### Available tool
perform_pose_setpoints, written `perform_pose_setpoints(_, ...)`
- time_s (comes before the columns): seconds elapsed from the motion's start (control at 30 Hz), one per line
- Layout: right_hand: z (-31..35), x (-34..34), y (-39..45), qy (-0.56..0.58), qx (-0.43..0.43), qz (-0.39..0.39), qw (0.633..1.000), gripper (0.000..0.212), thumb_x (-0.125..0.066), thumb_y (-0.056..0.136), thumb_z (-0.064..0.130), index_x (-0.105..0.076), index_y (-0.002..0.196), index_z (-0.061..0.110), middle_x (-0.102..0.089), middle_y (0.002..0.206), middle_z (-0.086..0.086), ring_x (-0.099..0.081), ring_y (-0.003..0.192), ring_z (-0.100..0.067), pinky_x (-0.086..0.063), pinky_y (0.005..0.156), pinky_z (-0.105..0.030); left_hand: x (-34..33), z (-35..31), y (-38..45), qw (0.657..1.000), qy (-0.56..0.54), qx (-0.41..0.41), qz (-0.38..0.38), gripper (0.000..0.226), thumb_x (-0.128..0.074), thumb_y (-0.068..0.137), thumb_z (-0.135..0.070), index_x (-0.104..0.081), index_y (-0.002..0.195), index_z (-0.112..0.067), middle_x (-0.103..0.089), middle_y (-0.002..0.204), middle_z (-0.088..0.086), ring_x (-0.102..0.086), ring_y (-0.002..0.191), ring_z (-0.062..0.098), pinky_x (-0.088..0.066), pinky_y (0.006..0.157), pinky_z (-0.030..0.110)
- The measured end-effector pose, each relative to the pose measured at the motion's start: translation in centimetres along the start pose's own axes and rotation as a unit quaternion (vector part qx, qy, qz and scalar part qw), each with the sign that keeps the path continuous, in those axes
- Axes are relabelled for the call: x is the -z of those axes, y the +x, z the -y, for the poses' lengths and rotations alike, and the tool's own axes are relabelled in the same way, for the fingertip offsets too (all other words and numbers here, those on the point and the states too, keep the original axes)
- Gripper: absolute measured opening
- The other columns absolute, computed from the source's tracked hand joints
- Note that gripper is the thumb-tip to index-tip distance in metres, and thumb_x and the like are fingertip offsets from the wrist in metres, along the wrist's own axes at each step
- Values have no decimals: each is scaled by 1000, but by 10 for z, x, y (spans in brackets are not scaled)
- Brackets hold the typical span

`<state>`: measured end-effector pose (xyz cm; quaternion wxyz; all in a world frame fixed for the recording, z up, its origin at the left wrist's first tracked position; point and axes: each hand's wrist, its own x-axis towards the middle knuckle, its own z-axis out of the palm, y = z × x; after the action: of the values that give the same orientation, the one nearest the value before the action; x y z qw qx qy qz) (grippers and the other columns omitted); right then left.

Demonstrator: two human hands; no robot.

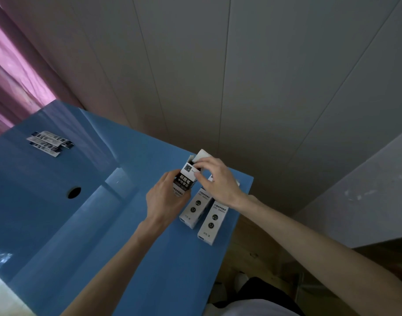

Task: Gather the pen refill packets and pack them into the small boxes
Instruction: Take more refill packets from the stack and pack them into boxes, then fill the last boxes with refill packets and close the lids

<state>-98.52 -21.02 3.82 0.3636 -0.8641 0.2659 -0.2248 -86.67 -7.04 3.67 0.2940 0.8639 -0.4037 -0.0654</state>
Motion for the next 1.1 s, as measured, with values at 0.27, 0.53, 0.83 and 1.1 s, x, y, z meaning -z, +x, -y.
perform_pose_setpoints(0.27,-34,3,2,4,-141,17,990,45,-59,103,33,-55,144,15,-50,147,-3,-44,139,-18,-36,117,-37,-19,6,19,997,20,7,76,50,-70,90,-43,-54,136,-33,-66,124,-10,-65,109,17,-48,78,33)
perform_pose_setpoints(0.53,-83,-28,-49,-151,-159,30,975,67,-48,101,55,-35,153,15,-39,156,-5,-34,145,-24,-30,122,-46,-44,21,10,981,15,-2,192,76,-49,99,-60,-22,161,-25,-34,162,-4,-45,140,22,-44,110,46)
perform_pose_setpoints(0.83,-78,-37,-32,-162,-184,38,969,64,-32,107,53,-26,159,15,-31,161,-10,-26,150,-30,-26,121,-48,-50,24,-19,964,114,-39,239,98,-31,94,-77,8,164,-21,8,172,0,-5,158,23,-13,127,43)
perform_pose_setpoints(1.1,-79,-28,-55,-249,-90,72,962,73,-22,106,60,-16,163,15,-12,171,-11,-4,159,-30,-5,128,-54,-48,34,-43,973,142,-14,179,94,-22,95,-81,9,164,-25,22,169,2,11,158,22,5,128,44)
